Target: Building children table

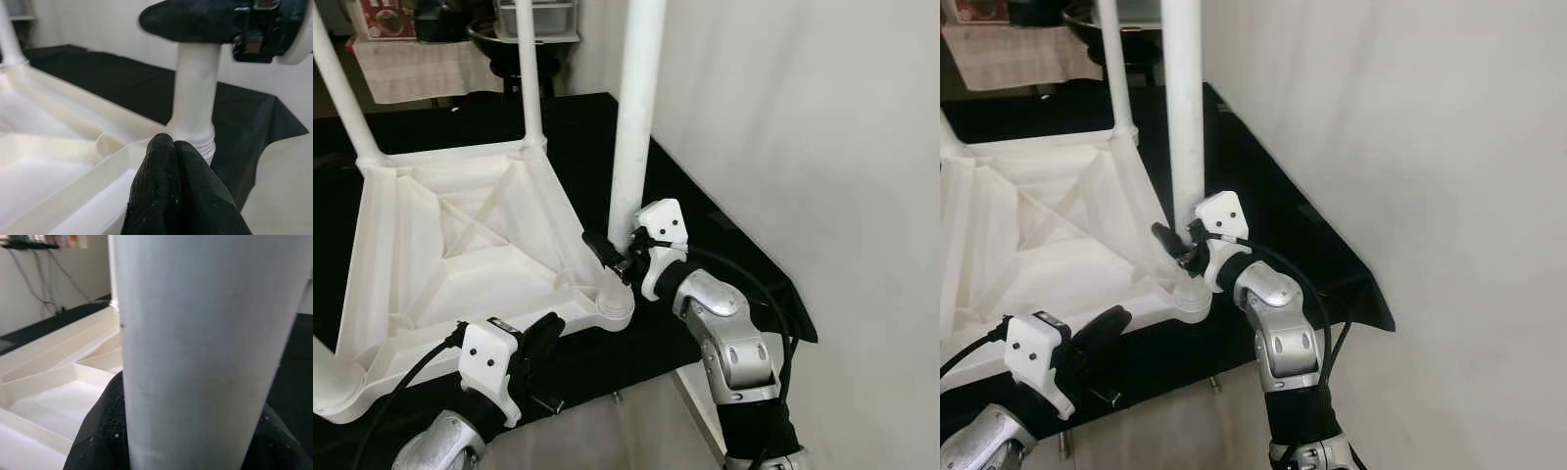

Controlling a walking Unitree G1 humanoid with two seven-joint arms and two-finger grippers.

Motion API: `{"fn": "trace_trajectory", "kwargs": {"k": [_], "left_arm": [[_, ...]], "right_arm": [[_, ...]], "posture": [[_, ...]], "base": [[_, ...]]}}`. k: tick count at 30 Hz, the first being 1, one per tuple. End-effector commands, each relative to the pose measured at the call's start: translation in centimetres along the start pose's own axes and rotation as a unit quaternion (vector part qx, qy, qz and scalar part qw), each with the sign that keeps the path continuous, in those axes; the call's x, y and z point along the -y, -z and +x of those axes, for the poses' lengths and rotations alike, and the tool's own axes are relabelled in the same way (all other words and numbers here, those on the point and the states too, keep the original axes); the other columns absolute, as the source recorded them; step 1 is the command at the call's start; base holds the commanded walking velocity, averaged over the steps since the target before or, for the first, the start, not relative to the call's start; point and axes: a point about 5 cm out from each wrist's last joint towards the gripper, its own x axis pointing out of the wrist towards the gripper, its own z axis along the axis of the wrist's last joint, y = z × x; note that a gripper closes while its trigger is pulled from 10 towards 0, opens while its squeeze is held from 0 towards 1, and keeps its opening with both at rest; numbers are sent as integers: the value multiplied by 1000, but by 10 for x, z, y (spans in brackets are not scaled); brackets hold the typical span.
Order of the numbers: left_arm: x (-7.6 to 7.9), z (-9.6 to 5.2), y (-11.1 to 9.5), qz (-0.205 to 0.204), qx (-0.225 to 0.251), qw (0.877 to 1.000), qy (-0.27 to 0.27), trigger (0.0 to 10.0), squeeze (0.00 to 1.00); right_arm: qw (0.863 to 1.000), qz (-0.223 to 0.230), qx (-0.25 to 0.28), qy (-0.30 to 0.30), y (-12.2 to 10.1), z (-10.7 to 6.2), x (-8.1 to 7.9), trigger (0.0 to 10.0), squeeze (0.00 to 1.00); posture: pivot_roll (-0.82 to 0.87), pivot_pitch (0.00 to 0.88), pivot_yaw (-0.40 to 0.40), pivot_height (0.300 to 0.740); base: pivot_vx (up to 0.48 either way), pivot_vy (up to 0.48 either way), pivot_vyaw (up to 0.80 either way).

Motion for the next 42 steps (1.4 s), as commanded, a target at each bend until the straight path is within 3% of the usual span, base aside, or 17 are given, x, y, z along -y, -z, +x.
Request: {"fn": "trace_trajectory", "kwargs": {"k": [1,2,5,6,10,12,13,18,20,21,24,25,28,36,38,41,42], "left_arm": [[0,-1,6,0,-12,1000,-1,10000,0],[0,-1,6,0,-12,1000,-1,10000,0],[1,-1,6,-2,-13,1000,3,10000,0],[1,-1,6,-2,-13,1000,3,10000,0],[2,-1,7,-4,-12,1000,4,10000,0],[3,-1,7,-5,-12,1000,4,10000,0],[3,-1,7,-6,-11,1000,4,10000,0],[6,-4,6,-8,-12,1000,4,10000,0],[6,-5,6,-9,-12,1000,4,10000,0],[7,-5,6,-10,-12,1000,4,10000,0],[7,-6,6,-10,-13,1000,5,10000,0],[8,-6,6,-11,-13,1000,5,10000,0],[9,-7,5,-12,-14,1000,6,10000,0],[8,-6,5,-14,-13,1000,7,10000,0],[8,-5,5,-15,-13,1000,8,10000,0],[7,-5,4,-15,-12,1000,8,10000,0],[7,-5,4,-15,-12,1000,8,10000,0]], "right_arm": [[998,33,-41,-33,19,1,0,10000,976],[998,33,-41,-33,19,1,0,10000,976],[984,27,19,-173,-9,4,-1,10000,1000],[984,27,19,-173,-9,4,-1,10000,1000],[955,10,25,-294,-16,-2,4,10000,1000],[945,0,18,-325,-14,-3,7,10000,918],[935,-11,4,-355,-12,-1,10,10000,0],[909,-8,-17,-416,-15,9,15,10000,0],[908,-5,-19,-419,-16,13,16,10000,0],[908,-3,-21,-419,-16,16,16,6353,0],[905,1,-22,-426,-16,18,17,6353,0],[902,3,-24,-432,-16,19,16,0,0],[893,6,-24,-449,-17,19,18,0,0],[898,-4,-12,-439,-19,11,30,0,0],[910,-9,-1,-415,-19,5,36,0,0],[944,-31,13,-327,-15,-5,43,0,0],[944,-31,13,-327,-15,-5,43,0,0]], "posture": [[-131,101,-88,740],[-131,101,-88,740],[-126,100,-86,740],[-126,100,-86,740],[-120,102,-90,740],[-119,102,-91,740],[-113,104,-90,740],[-101,110,-94,740],[-97,113,-94,740],[-96,114,-94,740],[-96,115,-94,740],[-92,118,-95,740],[-98,123,-95,740],[-107,124,-92,740],[-118,128,-91,740],[-124,135,-97,740],[-124,135,-97,740]], "base": [[0,0,0],[0,0,0],[0,0,0],[0,0,0],[0,0,0],[0,0,0],[0,0,0],[0,0,0],[0,0,0],[0,0,0],[0,0,0],[0,0,0],[0,0,0],[0,0,0],[0,0,0],[0,0,0],[0,0,0]]}}
